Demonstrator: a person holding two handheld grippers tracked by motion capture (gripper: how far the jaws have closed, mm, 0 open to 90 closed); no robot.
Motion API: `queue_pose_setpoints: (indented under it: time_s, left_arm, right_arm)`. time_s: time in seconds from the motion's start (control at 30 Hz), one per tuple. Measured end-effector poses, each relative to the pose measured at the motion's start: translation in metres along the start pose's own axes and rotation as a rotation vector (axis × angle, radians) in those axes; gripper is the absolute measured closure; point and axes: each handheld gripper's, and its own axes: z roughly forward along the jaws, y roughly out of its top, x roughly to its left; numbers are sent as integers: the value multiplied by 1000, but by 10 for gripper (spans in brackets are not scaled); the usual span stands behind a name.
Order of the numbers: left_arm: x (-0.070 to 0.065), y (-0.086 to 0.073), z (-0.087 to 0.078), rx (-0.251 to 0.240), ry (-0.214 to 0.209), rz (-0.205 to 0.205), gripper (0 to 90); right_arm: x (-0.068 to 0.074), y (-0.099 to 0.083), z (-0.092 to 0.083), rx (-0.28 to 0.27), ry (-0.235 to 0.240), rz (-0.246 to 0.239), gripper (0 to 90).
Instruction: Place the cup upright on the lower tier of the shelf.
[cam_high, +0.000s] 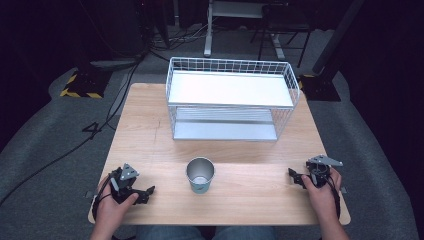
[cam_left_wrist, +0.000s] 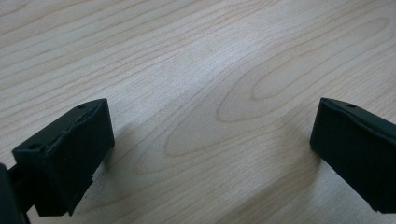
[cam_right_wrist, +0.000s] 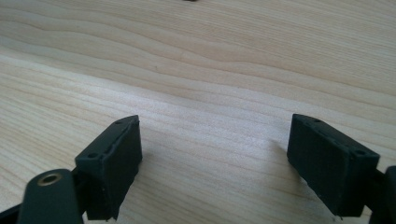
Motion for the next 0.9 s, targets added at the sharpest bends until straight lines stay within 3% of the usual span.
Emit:
queue_pose_setpoints:
  time_s: [0.13,0.23,0.3,0.63,0.73,0.9]
  left_arm:
    - [0,1,-1,13,-15,14,4]
    - [-1,3,-5,19,-14,11,130]
    - [-2,4,-8,6,-57,-11,194]
    - [-14,15,-25,-40,-71,6,185]
    - [-22,20,-33,-57,-88,11,187]
    - [-33,26,-41,-87,-79,17,188]
  right_arm:
    - [0,0,0,0,1,-1,182]
    - [0,0,0,0,1,-1,183]
    - [0,0,0,0,1,-1,183]
    - [0,0,0,0,0,-3,182]
    - [0,0,0,1,2,-1,182]
    - [0,0,0,1,2,-2,182]
